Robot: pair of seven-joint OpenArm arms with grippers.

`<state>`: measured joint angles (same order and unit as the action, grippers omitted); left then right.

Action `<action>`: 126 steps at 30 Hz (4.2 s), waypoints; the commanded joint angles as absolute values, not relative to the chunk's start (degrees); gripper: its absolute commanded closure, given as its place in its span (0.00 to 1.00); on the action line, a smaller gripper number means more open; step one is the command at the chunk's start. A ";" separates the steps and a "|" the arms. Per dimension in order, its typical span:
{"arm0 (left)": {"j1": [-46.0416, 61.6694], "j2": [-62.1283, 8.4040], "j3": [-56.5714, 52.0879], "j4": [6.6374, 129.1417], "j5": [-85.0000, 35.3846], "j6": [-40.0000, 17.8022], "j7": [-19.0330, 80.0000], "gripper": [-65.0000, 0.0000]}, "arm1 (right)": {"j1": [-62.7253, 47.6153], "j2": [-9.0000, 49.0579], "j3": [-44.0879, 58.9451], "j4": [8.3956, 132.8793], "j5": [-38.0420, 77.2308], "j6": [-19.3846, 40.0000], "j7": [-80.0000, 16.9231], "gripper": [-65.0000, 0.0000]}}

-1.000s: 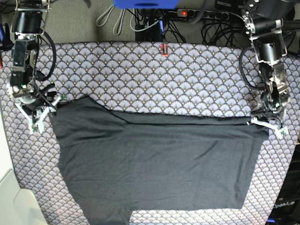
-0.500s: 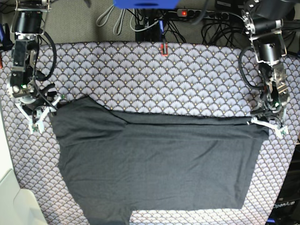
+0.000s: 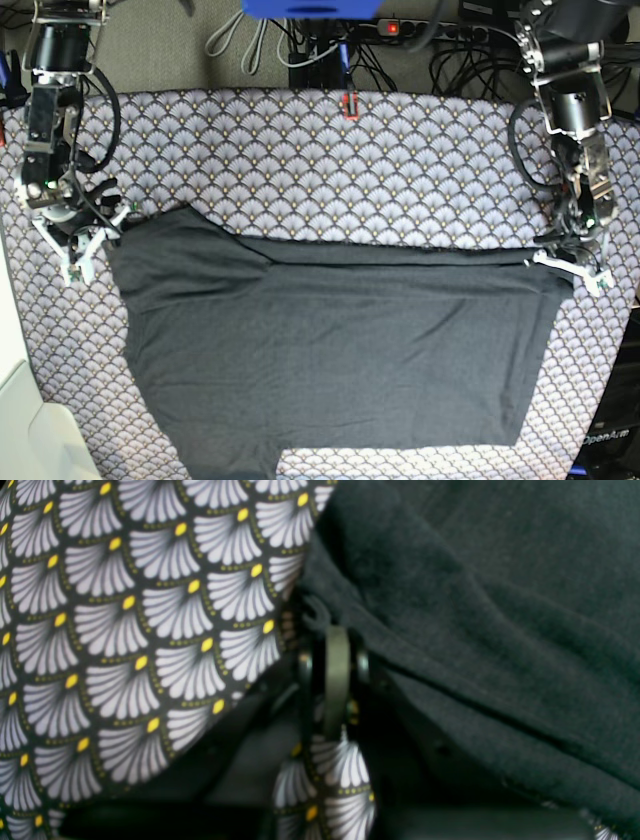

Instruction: Fold the T-shirt properly

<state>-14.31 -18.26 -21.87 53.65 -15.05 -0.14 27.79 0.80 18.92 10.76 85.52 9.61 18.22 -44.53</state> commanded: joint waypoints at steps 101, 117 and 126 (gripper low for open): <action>-15.60 -20.62 -22.29 55.08 -15.16 0.22 27.38 1.00 | 1.63 18.68 12.26 84.09 9.71 18.24 -36.44 1.00; -15.60 -20.09 -21.93 55.08 -15.16 0.22 27.38 1.00 | -2.86 20.44 4.35 85.05 9.63 18.24 -36.53 1.00; -15.60 -20.09 -21.85 55.08 -14.99 0.22 27.38 1.00 | -2.95 22.02 0.48 89.89 9.63 18.24 -37.23 1.00</action>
